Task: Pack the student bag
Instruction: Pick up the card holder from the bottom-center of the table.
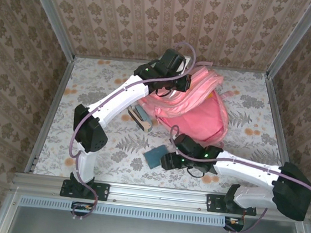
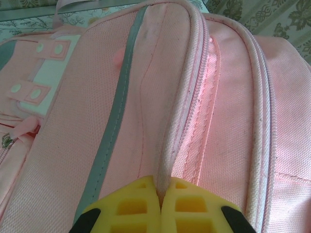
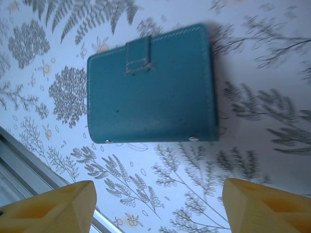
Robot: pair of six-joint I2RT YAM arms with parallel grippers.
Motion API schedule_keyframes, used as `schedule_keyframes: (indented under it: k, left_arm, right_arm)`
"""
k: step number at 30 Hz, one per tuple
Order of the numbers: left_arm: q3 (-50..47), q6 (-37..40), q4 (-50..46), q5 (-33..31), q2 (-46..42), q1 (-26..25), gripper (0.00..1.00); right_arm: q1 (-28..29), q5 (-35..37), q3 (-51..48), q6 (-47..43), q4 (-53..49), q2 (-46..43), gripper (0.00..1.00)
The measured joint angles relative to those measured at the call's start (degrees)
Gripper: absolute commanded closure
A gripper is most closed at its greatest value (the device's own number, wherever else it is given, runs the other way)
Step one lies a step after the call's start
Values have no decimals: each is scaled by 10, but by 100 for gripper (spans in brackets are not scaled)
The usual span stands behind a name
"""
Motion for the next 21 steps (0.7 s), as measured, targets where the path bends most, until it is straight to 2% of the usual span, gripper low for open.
schedule_keyframes:
  k: [9, 13, 21]
  left_arm:
    - [0, 0, 1, 9, 0, 3, 100]
    - [0, 0, 1, 9, 0, 2, 100]
    - [0, 0, 1, 9, 0, 0, 100]
  right_arm:
    - [19, -18, -2, 33, 78, 118, 26]
    - [19, -14, 18, 39, 79, 136, 21]
    - [-1, -18, 62, 52, 60, 178, 20]
